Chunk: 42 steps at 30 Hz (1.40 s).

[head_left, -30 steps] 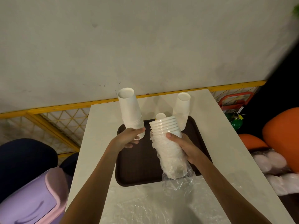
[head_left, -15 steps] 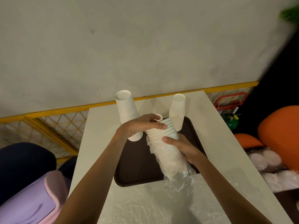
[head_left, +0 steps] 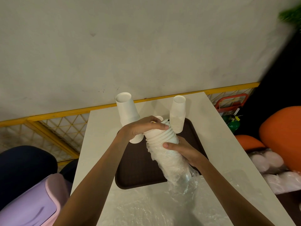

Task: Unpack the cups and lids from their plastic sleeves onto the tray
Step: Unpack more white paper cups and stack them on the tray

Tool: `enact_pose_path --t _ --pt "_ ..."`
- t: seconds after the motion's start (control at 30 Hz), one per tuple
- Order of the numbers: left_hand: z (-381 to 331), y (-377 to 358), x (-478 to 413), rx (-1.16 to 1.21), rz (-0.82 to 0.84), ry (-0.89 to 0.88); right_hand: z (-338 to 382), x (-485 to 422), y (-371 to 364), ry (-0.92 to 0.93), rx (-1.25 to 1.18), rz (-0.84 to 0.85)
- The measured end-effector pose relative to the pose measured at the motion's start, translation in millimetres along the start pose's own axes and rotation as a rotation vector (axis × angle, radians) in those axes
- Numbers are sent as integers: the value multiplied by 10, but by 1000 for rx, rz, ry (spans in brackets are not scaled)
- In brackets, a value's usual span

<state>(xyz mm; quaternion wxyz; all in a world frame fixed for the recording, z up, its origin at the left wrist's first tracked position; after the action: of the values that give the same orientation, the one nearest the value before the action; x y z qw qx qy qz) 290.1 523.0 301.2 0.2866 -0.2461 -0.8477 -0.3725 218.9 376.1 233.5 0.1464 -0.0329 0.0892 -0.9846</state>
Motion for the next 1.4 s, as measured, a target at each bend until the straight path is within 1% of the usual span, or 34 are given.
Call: enact_pose_path --t 0.1,0.17,0.27,0.33,0.4,0.47,0.5,0.57,0.67,0.73,0.87,0.93,1.03,1.1,1.17,1.23,1.33,1.4 --pt "-37 -7 -29 -46 -8 2 -35 3 29 -10 11 -23" --pt "-63 37 -25 -13 -52 -6 -48 1 40 -14 21 -26" --pt "-91 162 15 136 -130 -41 -45 16 92 -21 36 -29" --pt "-85 263 42 256 -192 -68 -34 34 144 -21 4 -53" --pt "-68 345 66 392 -246 -92 -24 51 201 -13 -30 -91" --pt "-19 399 70 481 -278 -93 -30 53 249 -1 -62 -148" --pt "16 411 70 507 -272 -95 -37 51 276 8 -74 -179" --pt "104 396 66 516 -208 -113 -40 49 318 31 -112 -235" --pt "266 348 33 434 -99 -86 -23 60 357 61 -191 -296" --pt "346 297 7 374 -21 -56 -17 71 370 78 -241 -297" --pt "430 180 -24 290 117 -39 20 70 335 93 -251 -256" --pt "441 155 -41 250 136 -43 37 64 324 87 -262 -245" --pt "399 216 -1 229 101 -100 27 37 327 77 -226 -271" --pt "346 323 53 280 35 -155 8 23 327 65 -208 -287" --pt "285 479 104 336 -78 -208 -27 2 315 40 -191 -289" --pt "213 628 148 398 -262 -251 -45 -14 276 29 -177 -276" --pt "120 840 176 509 -601 -306 -67 -44 204 13 -169 -268" --pt "105 970 135 517 -760 -326 -74 -68 157 0 -160 -258"
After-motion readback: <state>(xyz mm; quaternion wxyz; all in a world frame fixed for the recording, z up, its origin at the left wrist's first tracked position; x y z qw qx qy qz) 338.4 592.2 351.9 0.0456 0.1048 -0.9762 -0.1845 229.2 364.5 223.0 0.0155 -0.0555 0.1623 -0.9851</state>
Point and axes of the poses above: each hand's wrist, its own x-axis away from the middle knuckle, its own y-axis out of the back of the hand, z = x × y, the point moved 2 cm from there along -x, towards the middle knuckle, and after that the axes turned 15 degrees about y, right-handed, at the moved point
